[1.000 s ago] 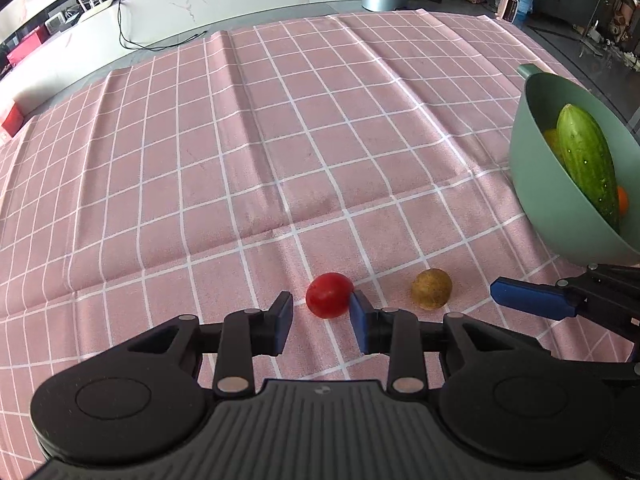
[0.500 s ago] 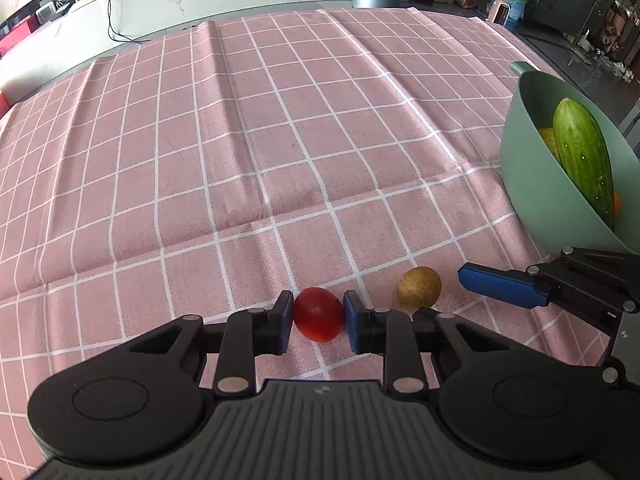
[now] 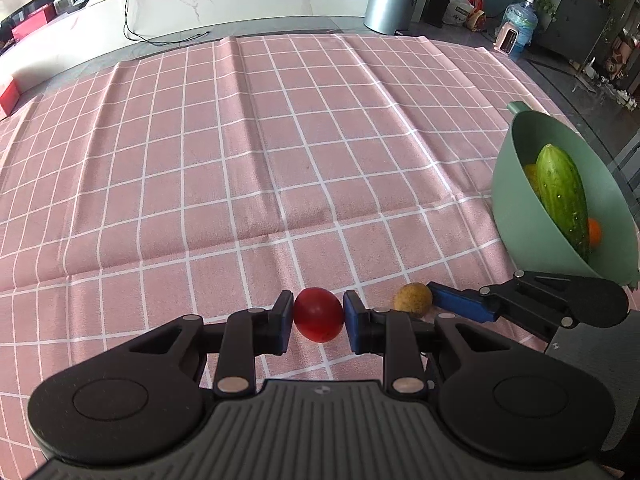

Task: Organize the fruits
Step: 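Grasp the cherry tomato with the left gripper while the right gripper grasps the longan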

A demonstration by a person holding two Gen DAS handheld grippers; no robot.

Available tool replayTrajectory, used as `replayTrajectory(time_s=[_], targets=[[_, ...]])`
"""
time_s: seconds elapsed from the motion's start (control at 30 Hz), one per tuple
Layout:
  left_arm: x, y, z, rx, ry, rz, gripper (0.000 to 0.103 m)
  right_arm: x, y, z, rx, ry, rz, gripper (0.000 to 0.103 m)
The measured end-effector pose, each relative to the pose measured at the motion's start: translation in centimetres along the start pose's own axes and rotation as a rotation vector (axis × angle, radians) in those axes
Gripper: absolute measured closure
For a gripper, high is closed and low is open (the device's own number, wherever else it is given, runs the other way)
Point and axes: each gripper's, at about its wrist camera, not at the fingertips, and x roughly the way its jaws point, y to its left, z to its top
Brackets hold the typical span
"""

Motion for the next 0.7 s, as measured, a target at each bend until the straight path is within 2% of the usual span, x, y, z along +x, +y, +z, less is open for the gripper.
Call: replayTrajectory(time_s=[0.17, 0.43, 0.7], targets=[[-1.5, -1.0, 0.5, -0.015, -0.007, -0.02, 0.073, -2.1, -0.4, 0.1, 0.019, -0.014, 0.007, 0.08], [-5.1, -4.4, 1.3, -0.011, -0.052, -0.075, 0.073, -7.9, -2.3, -0.1, 0.075, -0.056, 0.0, 0.08], [-7.1, -10.6, 2.8, 0.089, -0.095, -0.114, 0.073, -13.8, -6.5, -1.0, 0.138, -0.131, -0.061, 0.08]])
